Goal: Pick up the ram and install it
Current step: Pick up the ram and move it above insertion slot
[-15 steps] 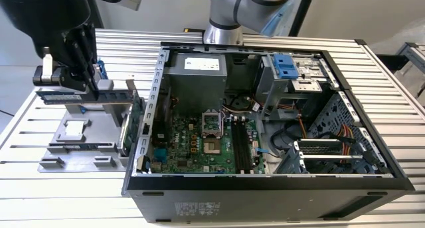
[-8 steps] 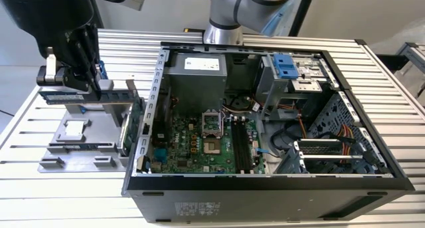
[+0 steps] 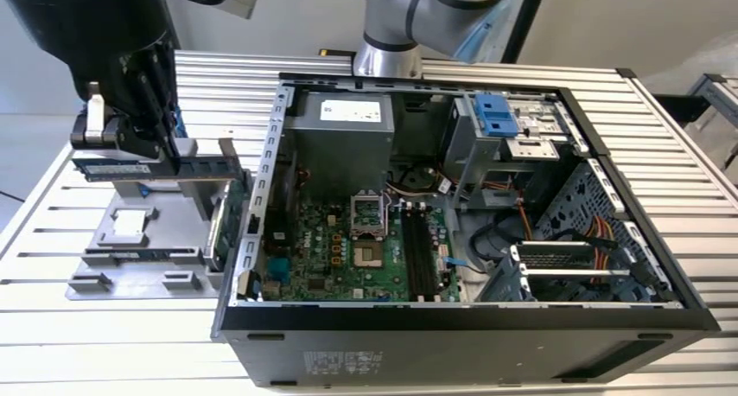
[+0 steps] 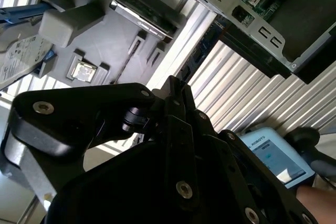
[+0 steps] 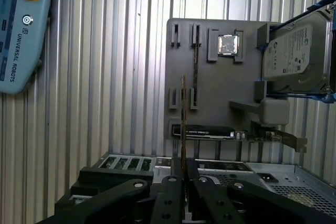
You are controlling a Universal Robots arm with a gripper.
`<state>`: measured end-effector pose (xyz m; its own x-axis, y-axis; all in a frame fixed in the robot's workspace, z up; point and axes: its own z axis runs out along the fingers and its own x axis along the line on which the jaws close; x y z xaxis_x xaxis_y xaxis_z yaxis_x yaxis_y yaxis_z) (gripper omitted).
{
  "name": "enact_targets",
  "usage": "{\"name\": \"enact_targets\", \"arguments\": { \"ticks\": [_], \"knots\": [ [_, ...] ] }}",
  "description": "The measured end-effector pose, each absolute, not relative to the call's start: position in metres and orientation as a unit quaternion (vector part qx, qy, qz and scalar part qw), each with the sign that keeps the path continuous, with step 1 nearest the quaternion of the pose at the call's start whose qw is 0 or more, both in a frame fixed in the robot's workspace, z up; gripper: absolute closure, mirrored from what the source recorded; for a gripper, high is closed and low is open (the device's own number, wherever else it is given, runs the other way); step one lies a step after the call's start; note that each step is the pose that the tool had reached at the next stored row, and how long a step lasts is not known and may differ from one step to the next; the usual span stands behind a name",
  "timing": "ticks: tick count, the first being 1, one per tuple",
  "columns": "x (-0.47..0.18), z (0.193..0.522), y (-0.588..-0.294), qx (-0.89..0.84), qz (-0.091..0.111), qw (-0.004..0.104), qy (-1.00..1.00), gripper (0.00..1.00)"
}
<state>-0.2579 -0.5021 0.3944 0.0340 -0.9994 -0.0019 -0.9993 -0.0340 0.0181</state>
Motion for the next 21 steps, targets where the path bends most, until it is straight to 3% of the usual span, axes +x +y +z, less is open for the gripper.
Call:
{"name": "enact_targets", "arguments": {
  "ticks": [21],
  "knots": [
    [-0.247,0.394,-0.502,0.719,-0.007,0.006,-0.695,1.00]
  ]
}}
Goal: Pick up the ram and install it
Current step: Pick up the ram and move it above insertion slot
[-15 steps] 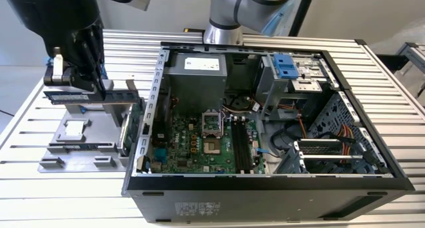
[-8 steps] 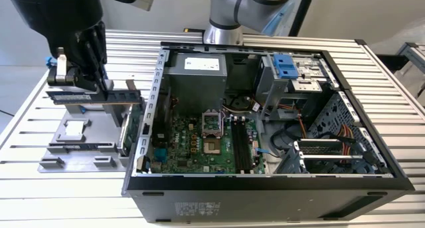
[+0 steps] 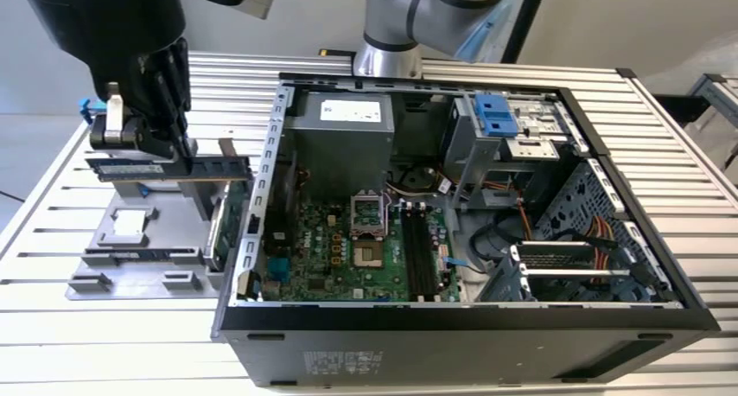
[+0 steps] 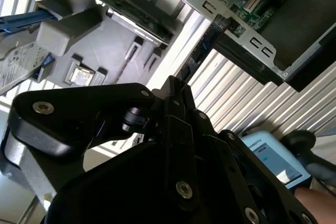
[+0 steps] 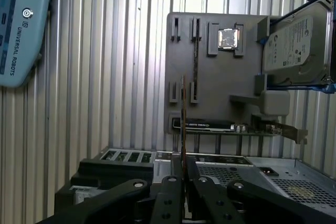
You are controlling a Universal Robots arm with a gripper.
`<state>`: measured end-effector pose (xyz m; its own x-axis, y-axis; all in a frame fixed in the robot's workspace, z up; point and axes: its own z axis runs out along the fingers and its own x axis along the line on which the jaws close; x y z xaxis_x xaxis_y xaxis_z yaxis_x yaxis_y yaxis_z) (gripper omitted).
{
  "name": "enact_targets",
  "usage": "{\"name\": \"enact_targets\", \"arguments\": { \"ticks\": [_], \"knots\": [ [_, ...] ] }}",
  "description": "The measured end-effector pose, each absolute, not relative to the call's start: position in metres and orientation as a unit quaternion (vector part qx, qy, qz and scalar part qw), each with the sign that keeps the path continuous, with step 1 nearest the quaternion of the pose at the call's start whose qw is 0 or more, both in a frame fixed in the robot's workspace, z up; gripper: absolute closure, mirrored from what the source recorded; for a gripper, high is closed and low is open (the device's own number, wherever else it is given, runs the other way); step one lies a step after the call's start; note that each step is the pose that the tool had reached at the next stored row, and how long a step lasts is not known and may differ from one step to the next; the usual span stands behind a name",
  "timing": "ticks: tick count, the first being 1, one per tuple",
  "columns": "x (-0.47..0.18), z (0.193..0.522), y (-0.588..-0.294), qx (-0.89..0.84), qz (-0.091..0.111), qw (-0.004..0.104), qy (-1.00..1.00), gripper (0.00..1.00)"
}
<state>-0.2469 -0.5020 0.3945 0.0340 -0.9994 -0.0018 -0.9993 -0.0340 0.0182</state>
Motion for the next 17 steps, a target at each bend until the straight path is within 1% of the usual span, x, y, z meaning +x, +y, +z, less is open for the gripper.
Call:
{"name": "enact_targets", "arguments": {
  "ticks": [17],
  "knots": [
    [-0.235,0.394,-0.502,0.719,-0.007,0.006,-0.695,1.00]
  ]
}}
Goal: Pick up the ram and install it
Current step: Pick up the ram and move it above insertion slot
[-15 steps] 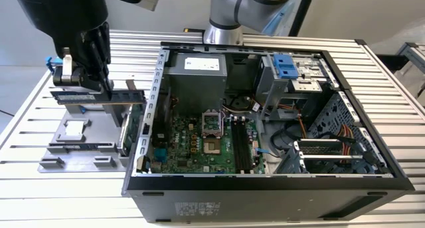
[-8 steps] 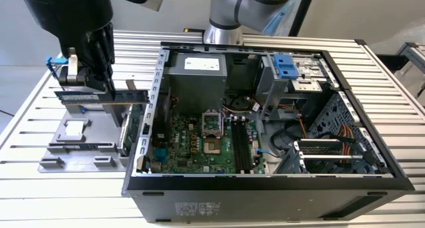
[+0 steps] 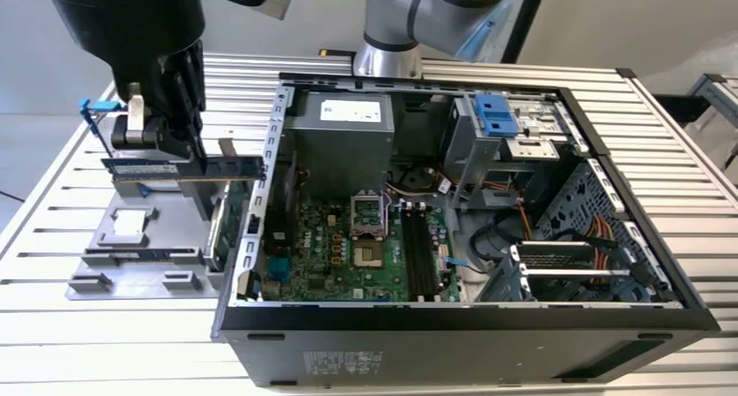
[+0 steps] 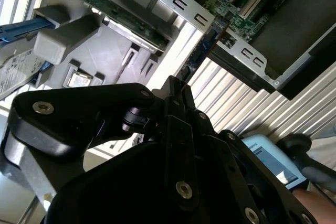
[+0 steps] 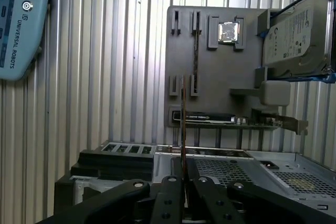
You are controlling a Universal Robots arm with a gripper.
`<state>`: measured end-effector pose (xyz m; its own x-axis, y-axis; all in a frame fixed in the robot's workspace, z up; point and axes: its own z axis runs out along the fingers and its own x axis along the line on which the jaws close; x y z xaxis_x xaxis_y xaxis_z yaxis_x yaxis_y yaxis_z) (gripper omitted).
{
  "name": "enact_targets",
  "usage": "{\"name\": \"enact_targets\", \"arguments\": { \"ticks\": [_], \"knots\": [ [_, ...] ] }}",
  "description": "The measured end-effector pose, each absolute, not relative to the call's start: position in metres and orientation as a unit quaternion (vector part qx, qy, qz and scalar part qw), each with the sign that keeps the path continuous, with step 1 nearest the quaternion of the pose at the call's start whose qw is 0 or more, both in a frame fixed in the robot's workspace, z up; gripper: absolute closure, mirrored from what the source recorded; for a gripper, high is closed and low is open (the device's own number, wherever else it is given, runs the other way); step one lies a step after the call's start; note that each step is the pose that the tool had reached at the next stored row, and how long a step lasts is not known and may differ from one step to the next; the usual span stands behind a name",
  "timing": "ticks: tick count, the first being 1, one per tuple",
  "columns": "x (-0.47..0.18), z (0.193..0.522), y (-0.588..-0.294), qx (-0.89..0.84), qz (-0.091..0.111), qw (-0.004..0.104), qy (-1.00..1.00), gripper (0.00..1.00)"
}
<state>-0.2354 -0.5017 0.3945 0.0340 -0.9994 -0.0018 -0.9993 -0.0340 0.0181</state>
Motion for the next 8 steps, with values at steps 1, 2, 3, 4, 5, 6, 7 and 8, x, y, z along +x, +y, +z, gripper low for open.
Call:
{"name": "enact_targets", "arguments": {
  "ticks": [1,2,3,4,5,6,7,8],
  "knots": [
    [-0.2347,0.3944,-0.5018,0.719,-0.007,0.006,-0.695,1.00],
    [-0.2341,0.3944,-0.5018,0.719,-0.007,0.006,-0.695,1.00],
    [-0.2335,0.3945,-0.5017,0.719,-0.007,0.006,-0.695,1.00],
    [-0.2328,0.3945,-0.5017,0.719,-0.007,0.006,-0.695,1.00],
    [-0.2321,0.3945,-0.5017,0.719,-0.007,0.006,-0.695,1.00],
    [-0.2315,0.3945,-0.5017,0.719,-0.007,0.006,-0.695,1.00],
    [-0.2308,0.3945,-0.5017,0.719,-0.007,0.006,-0.695,1.00],
    [-0.2301,0.3945,-0.5017,0.719,-0.007,0.006,-0.695,1.00]
  ]
}}
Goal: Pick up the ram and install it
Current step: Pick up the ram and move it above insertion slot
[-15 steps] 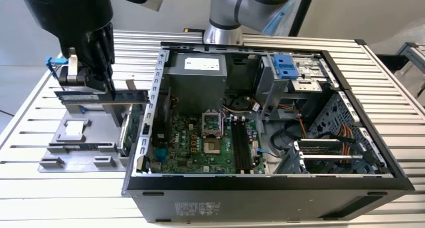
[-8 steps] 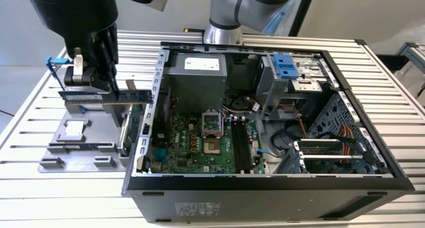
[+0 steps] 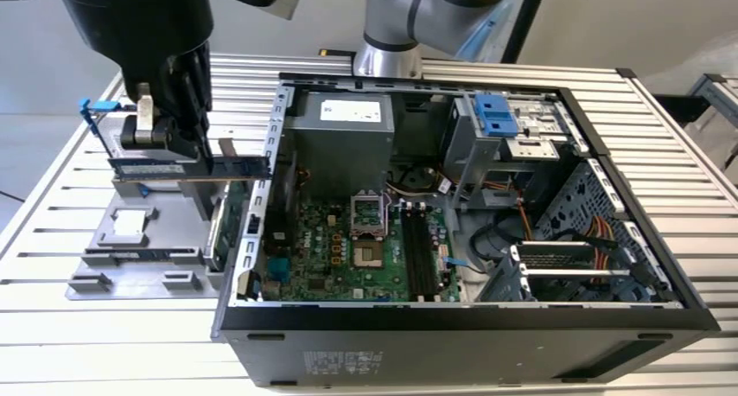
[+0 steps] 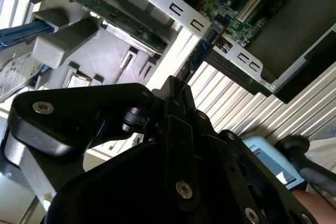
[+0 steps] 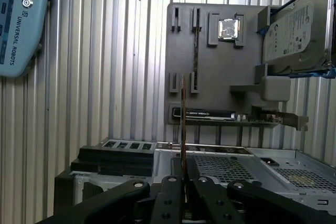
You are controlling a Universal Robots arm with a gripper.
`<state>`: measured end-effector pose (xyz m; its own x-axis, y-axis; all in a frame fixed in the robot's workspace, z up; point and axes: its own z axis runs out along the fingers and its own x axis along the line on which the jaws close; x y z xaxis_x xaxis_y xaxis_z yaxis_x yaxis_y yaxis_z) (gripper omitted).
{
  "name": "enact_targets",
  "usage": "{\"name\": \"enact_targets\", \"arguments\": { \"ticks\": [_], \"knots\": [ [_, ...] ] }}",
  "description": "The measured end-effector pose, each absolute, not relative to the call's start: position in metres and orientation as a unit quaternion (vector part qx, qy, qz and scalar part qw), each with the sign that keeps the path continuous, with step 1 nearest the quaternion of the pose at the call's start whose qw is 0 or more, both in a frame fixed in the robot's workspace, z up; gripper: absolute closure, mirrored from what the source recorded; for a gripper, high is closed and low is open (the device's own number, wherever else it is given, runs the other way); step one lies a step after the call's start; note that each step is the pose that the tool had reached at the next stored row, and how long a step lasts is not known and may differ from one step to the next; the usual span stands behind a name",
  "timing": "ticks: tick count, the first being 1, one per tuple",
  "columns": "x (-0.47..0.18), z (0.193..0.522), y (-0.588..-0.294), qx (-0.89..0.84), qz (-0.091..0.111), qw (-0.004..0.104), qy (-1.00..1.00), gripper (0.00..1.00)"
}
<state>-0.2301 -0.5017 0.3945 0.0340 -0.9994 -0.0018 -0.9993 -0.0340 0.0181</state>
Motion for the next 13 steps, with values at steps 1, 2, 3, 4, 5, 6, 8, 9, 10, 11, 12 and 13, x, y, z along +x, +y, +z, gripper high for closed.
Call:
{"name": "enact_targets", "arguments": {
  "ticks": [1,2,3,4,5,6,8,9,10,11,12,13],
  "knots": [
    [-0.2294,0.3945,-0.5017,0.719,-0.007,0.006,-0.695,1.00],
    [-0.2287,0.3945,-0.5017,0.719,-0.007,0.006,-0.695,1.00],
    [-0.2281,0.3944,-0.5017,0.719,-0.007,0.006,-0.695,1.00],
    [-0.2274,0.3944,-0.5017,0.719,-0.007,0.006,-0.695,1.00],
    [-0.2267,0.3945,-0.5017,0.719,-0.007,0.006,-0.695,1.00],
    [-0.2261,0.3944,-0.5017,0.719,-0.007,0.006,-0.695,1.00],
    [-0.2248,0.3945,-0.5016,0.719,-0.007,0.006,-0.695,1.00],
    [-0.2241,0.3944,-0.5016,0.719,-0.007,0.006,-0.695,1.00],
    [-0.2234,0.3945,-0.5016,0.719,-0.007,0.006,-0.695,1.00],
    [-0.2228,0.3944,-0.5016,0.719,-0.007,0.006,-0.695,1.00],
    [-0.2222,0.3944,-0.5016,0.719,-0.007,0.006,-0.695,1.00],
    [-0.2215,0.3944,-0.5016,0.719,-0.007,0.006,-0.695,1.00]
  ]
}}
